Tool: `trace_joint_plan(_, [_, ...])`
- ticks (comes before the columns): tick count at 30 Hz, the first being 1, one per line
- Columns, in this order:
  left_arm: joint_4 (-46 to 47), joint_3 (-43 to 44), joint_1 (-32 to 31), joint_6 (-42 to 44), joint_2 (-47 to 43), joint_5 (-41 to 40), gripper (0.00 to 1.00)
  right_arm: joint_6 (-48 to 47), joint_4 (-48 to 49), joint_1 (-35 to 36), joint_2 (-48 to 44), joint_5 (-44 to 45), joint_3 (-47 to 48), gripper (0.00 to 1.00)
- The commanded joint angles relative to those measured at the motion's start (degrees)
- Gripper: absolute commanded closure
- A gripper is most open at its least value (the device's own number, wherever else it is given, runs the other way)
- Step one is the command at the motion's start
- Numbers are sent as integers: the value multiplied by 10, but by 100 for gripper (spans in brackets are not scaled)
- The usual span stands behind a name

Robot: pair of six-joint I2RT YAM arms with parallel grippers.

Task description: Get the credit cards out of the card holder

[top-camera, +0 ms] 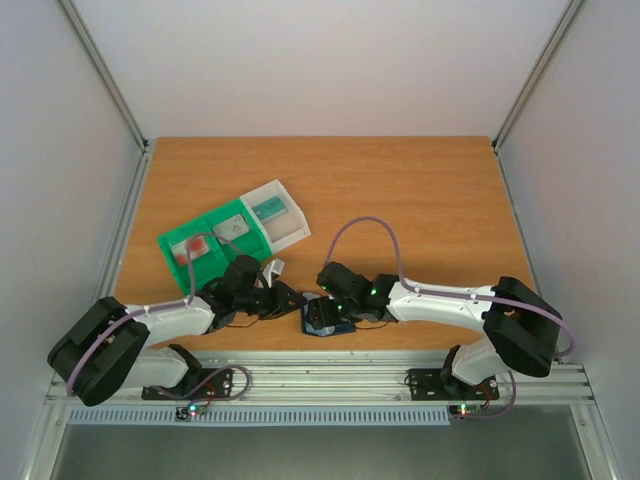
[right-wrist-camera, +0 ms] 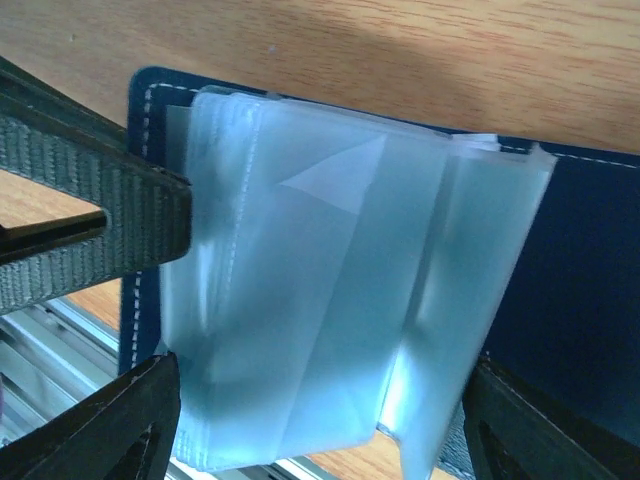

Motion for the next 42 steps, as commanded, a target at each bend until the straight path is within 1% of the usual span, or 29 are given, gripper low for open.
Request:
trace_joint_plan(1, [26,5,-3,5,-1,-1,87,3,39,2,7,-26,6,21])
trace_joint_plan(3, [33,4,-3,4,6,2,92,7,39,2,10,-21,4,20])
trace_joint_plan(5, [40,3,-3,3,10,3,99,9,32,2,15,-11,5,20])
trace_joint_plan(6, [40,3,-4,3,12,4,99,9,27,2,17,-4,6,21])
trace_joint_plan(10, [34,4,-3,6,11,3,99,10,6,2,16,18,3,25])
trace_joint_plan(13, [22,4,-4,12,8,-1,98,13,-8,2,8,37,-8,28])
trace_joint_plan(16, [9,6,-3,18,6,-2,99,14,-19,2,-6,52,-17,31])
trace_joint_plan(19, [2,8,-3,25,5,-1,100,14,-33,2,-17,64,-19,29])
trace_joint_plan(22, [-2,9,-4,27,4,1,100,12,-47,2,-27,66,-15,25])
trace_joint_plan(23, [-6,11,-3,29,4,1,100,12,-55,2,-31,81,-11,24])
trace_joint_plan(25, [-15,12,-4,33,2,2,100,10,-71,2,-44,85,0,23])
trace_joint_plan(28, [-26,15,-3,39,-2,4,100,10,-85,2,-69,80,9,24])
trace_joint_plan(31, [-31,16,-3,41,-5,6,99,12,-80,2,-84,59,12,29])
trace_joint_plan(37, [-38,13,-4,42,-11,5,99,11,-36,5,-58,3,18,40])
trace_joint_plan(39, [-38,13,-4,42,-14,5,99,12,-29,8,-39,-10,28,41])
trace_joint_plan(42, [-40,13,-4,40,-17,6,99,9,-17,14,-12,-20,42,38])
